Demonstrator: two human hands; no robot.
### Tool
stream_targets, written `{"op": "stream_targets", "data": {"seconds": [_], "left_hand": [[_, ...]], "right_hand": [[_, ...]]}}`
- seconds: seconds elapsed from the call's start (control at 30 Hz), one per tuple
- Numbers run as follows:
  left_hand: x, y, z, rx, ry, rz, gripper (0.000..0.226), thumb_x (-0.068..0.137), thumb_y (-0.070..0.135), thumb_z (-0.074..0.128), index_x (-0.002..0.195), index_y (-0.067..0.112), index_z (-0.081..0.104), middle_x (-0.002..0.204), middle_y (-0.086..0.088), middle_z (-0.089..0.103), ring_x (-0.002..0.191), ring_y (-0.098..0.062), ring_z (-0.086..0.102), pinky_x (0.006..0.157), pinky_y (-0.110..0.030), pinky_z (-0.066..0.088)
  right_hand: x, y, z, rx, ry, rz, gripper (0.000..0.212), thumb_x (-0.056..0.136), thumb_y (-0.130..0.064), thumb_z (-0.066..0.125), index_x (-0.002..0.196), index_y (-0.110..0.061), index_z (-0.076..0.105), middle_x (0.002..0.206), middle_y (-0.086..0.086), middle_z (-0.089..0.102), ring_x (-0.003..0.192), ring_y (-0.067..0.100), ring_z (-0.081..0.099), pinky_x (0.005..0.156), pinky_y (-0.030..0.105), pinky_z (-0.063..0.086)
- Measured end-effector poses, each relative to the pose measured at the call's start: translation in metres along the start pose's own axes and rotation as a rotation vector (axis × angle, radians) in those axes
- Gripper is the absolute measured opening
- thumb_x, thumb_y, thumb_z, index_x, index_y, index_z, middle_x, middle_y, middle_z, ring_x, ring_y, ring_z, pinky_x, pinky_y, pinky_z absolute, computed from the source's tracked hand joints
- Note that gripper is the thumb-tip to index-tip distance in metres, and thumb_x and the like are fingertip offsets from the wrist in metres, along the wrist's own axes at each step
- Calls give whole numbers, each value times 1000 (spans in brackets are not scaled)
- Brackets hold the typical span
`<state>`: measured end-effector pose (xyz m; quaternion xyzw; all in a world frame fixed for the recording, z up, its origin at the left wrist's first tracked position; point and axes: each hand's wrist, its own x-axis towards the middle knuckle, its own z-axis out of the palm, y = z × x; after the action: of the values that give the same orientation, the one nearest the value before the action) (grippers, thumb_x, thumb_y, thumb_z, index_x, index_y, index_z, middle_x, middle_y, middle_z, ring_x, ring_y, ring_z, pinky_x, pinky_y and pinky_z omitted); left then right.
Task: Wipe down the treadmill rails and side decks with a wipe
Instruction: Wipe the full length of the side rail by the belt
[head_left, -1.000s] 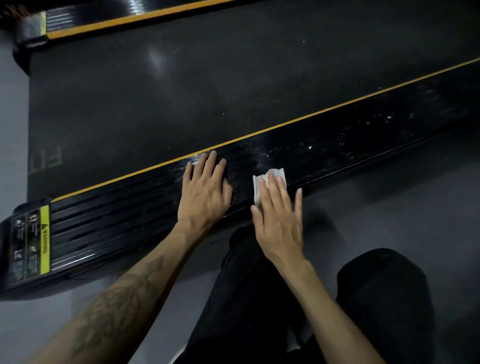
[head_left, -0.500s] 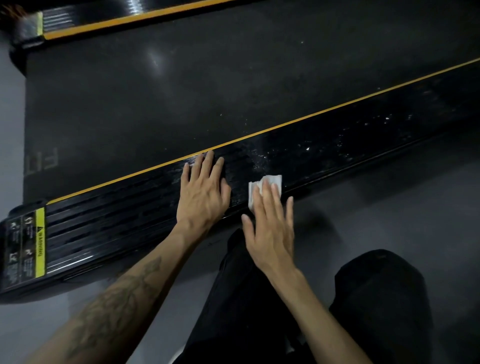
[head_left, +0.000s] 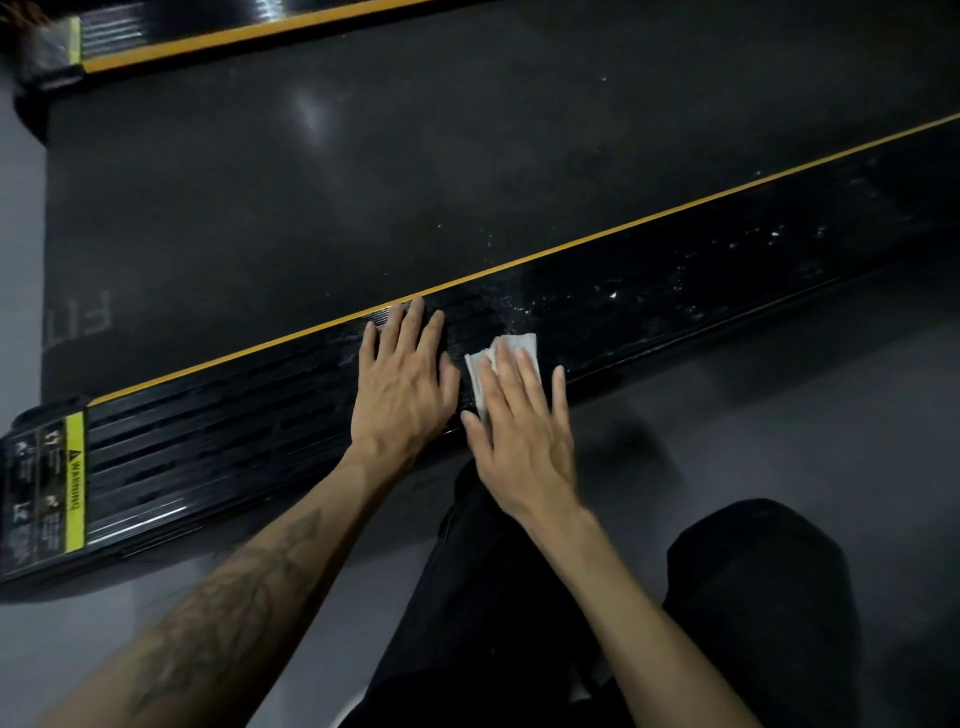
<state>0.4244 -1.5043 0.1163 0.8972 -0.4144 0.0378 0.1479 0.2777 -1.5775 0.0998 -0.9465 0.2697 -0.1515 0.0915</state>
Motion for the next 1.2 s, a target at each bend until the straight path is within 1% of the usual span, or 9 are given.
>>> {"op": "stream_targets", "data": {"seconds": [0.1, 0.2, 0.27, 0.47, 0.57, 0.67, 0.87, 1.07, 1.2], "left_hand": [[0, 0, -1, -1, -3, 5, 62, 99, 39, 29, 152, 13, 48, 164, -12, 35, 155, -27, 25, 126, -53, 19], [0, 1, -1, -8, 1, 5, 61, 99, 38, 30, 151, 12, 49, 164, -12, 36, 155, -28, 26, 126, -54, 19], [1, 2, -1, -9, 4, -2, 61, 98, 38, 30, 150, 13, 49, 164, -11, 37, 155, -27, 26, 126, -54, 19], [1, 2, -1, -10, -8, -7, 62, 99, 39, 29, 151, 12, 48, 164, -12, 36, 155, -27, 25, 126, -54, 19], [2, 2, -1, -10, -1, -7, 62, 98, 39, 29, 151, 12, 49, 163, -12, 37, 155, -28, 26, 126, -54, 20], [2, 3, 0, -7, 12, -5, 61, 99, 39, 30, 149, 12, 50, 162, -12, 39, 154, -29, 28, 125, -54, 21], [2, 2, 3, 6, 16, -4, 60, 99, 38, 31, 148, 11, 51, 161, -13, 40, 153, -29, 30, 125, -53, 22], [2, 3, 1, 5, 27, 3, 58, 100, 37, 33, 147, 10, 52, 160, -14, 42, 153, -30, 31, 125, -54, 23], [3, 4, 2, -4, 33, -2, 58, 99, 36, 34, 146, 10, 53, 159, -15, 43, 152, -31, 33, 124, -54, 25]], "right_hand": [[17, 16, -5, -51, -31, -19, 60, 107, -44, 29, 160, -17, 34, 170, 2, 24, 158, 19, 18, 127, 56, 7], [12, 23, -9, -36, -5, 97, 62, 107, -46, 26, 161, -17, 32, 170, 2, 22, 158, 18, 14, 127, 53, 1], [2, 13, -9, -22, 17, 137, 63, 106, -47, 27, 161, -16, 33, 170, 4, 22, 159, 20, 14, 127, 53, 3], [21, 15, -6, -60, -57, -37, 59, 107, -44, 29, 160, -18, 35, 169, 3, 27, 157, 23, 22, 126, 58, 10], [32, 27, -12, -82, -78, 21, 63, 107, -47, 20, 161, -18, 33, 170, 1, 24, 158, 21, 18, 127, 56, 2], [18, 22, -11, -63, -21, 108, 65, 105, -46, 25, 161, -14, 32, 170, 6, 23, 158, 23, 16, 127, 56, 4], [26, 15, -7, -60, -57, -32, 62, 105, -45, 31, 159, -16, 36, 168, 6, 28, 156, 24, 24, 126, 57, 10], [25, 26, -13, -80, -33, 95, 66, 105, -45, 25, 161, -11, 31, 170, 9, 23, 158, 24, 18, 127, 56, 6], [21, 13, -7, -24, -57, 22, 62, 103, -38, 31, 161, -15, 30, 170, 7, 22, 158, 25, 18, 127, 55, 9]]}}
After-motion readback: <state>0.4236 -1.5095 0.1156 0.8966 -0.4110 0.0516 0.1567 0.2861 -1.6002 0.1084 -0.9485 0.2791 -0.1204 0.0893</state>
